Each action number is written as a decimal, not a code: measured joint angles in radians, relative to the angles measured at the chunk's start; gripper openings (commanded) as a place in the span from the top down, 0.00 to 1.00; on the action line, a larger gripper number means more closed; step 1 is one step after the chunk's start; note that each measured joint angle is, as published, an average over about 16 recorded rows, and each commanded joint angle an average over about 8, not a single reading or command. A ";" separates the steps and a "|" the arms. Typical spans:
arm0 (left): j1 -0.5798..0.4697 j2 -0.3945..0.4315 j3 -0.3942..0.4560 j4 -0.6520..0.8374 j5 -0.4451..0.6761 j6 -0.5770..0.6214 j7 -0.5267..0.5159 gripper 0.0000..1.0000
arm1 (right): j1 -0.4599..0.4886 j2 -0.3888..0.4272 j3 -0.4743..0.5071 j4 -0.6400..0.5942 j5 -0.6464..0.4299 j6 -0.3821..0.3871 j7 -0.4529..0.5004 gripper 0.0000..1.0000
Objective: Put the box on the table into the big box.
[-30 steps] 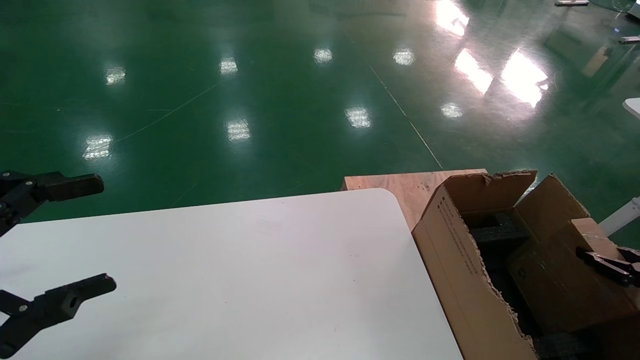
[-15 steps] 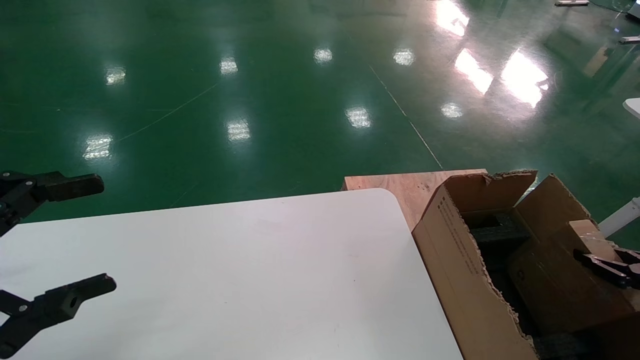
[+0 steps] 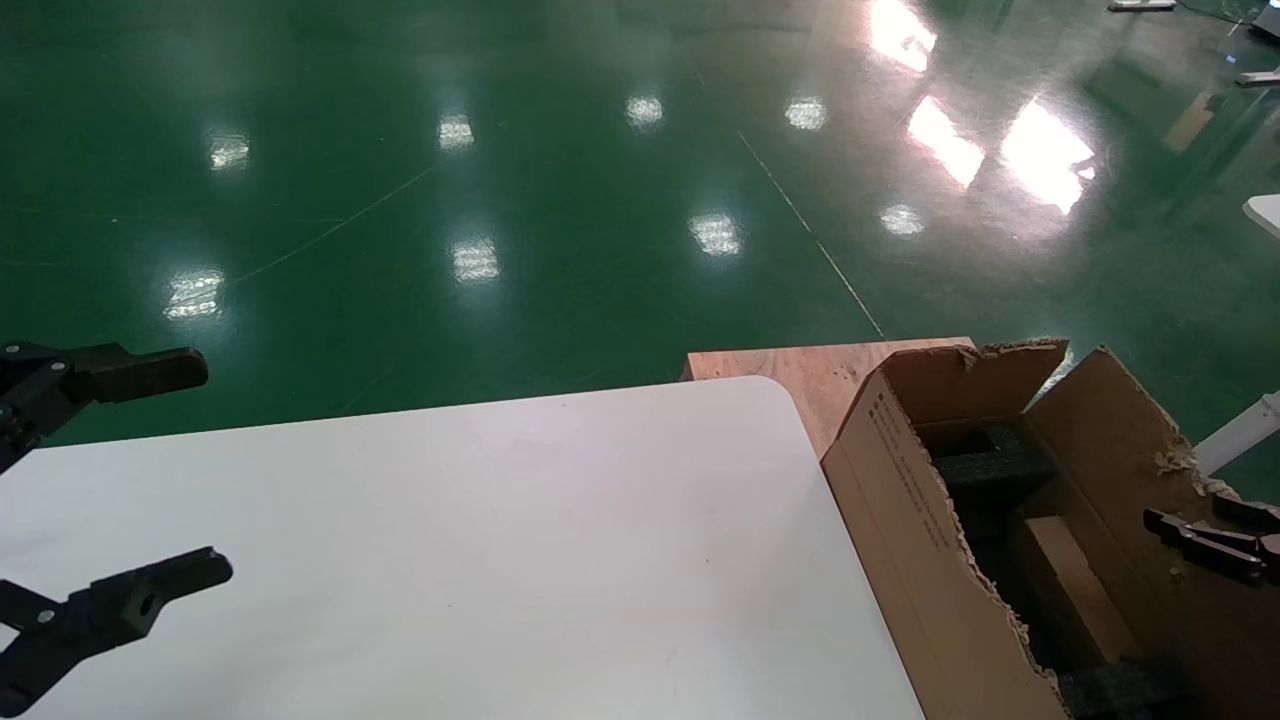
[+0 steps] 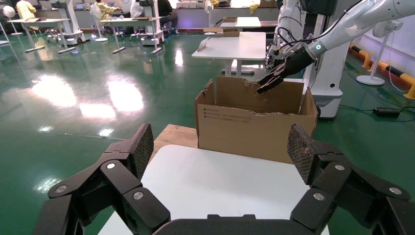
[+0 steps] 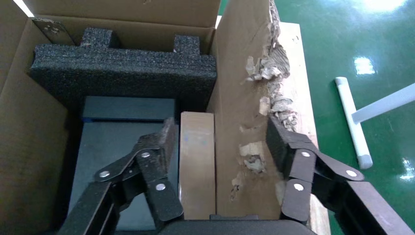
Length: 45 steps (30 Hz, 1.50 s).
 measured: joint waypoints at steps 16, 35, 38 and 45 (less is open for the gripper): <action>0.000 0.000 0.000 0.000 0.000 0.000 0.000 0.00 | -0.006 -0.026 0.104 0.139 0.003 -0.029 -0.053 0.00; 0.000 0.000 0.000 0.000 0.000 0.000 0.000 0.00 | -0.014 -0.140 0.272 0.498 -0.025 0.012 -0.090 0.00; 0.000 0.000 0.000 0.000 0.000 0.000 0.000 0.00 | -0.019 -0.175 0.283 0.529 -0.027 0.022 -0.099 0.00; 0.000 0.000 0.000 0.000 0.000 0.000 0.000 0.00 | -0.030 -0.230 0.295 0.550 -0.031 0.029 -0.126 0.00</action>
